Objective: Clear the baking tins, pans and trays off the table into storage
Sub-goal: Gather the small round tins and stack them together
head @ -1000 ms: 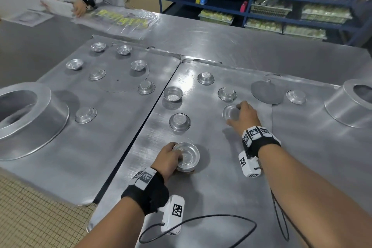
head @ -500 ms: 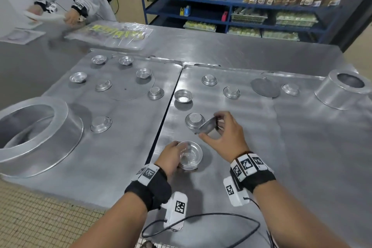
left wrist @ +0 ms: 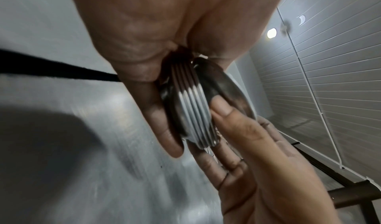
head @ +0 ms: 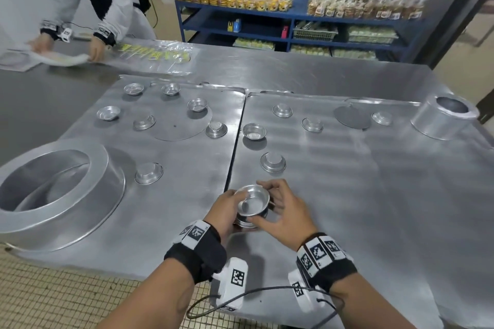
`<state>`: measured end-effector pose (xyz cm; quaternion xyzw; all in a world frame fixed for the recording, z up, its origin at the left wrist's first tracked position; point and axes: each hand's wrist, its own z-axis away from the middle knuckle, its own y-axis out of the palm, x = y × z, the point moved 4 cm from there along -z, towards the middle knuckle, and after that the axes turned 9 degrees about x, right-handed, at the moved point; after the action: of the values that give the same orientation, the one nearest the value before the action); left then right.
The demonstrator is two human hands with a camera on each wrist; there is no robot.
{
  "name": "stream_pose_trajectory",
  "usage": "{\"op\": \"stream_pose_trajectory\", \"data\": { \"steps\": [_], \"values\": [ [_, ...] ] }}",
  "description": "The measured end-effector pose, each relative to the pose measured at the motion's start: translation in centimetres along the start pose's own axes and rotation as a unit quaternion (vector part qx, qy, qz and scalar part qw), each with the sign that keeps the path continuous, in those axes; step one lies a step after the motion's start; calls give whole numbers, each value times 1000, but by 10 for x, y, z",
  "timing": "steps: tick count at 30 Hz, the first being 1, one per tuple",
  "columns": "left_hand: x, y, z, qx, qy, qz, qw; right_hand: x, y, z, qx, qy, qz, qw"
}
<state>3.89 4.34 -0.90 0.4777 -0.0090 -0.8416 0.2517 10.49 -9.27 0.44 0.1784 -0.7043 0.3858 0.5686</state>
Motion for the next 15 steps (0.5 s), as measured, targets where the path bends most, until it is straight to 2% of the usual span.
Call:
{"op": "stream_pose_trajectory", "data": {
  "steps": [12,15],
  "values": [
    [1,-42,-6,-18,18,-50,998,-13,25,-20,133,33,-15,990],
    [0,-46,-10,-34,10,-42,998,-26,15,-38,148,45,36,987]
  ]
}}
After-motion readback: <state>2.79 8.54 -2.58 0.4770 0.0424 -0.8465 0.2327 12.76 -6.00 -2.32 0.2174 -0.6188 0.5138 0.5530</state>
